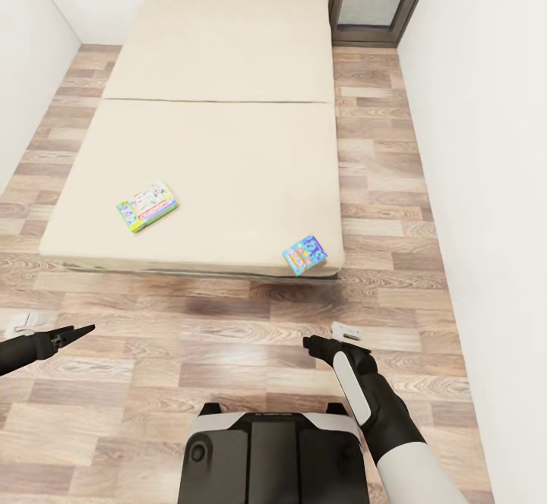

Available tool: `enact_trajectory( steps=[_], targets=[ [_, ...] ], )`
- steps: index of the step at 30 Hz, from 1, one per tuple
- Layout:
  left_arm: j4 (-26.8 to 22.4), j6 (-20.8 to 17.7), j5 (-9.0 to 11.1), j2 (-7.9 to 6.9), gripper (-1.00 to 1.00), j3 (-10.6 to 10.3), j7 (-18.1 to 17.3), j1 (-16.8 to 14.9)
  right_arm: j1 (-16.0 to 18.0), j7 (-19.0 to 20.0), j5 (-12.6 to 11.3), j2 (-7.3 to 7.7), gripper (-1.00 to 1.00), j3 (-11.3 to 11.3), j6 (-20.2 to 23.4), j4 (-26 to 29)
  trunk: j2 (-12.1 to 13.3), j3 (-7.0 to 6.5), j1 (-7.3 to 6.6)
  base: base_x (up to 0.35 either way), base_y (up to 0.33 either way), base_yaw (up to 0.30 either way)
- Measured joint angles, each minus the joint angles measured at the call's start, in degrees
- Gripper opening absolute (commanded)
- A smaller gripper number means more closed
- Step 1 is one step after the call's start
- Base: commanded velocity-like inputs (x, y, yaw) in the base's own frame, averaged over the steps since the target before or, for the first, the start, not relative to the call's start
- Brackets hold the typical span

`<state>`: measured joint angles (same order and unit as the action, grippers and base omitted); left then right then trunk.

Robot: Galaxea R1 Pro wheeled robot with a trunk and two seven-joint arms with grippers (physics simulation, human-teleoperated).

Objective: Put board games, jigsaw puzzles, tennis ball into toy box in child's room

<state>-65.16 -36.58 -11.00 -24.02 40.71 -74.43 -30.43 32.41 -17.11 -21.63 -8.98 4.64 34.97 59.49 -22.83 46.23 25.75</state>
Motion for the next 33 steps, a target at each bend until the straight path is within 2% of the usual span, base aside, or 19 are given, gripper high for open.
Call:
enact_trajectory(
  steps=[21, 33],
  targets=[
    [0.00, 0.00, 0.00, 0.08, 1.00, -0.13, 0.15, 0.00, 0.00, 0.00, -0.06, 0.00, 1.00, -0.13, -1.00, -0.21, 0.00, -2.01, -0.01, -0.004, 0.000, 0.000],
    [0.02, 0.00, -0.09, 0.10, 1.00, -0.22, 0.17, 0.02, 0.00, 0.03, -0.14, 0.06, 1.00, -0.52, -1.34, -3.19, 0.00, -3.15, -0.01, 0.000, 0.000, 0.000]
  ],
)
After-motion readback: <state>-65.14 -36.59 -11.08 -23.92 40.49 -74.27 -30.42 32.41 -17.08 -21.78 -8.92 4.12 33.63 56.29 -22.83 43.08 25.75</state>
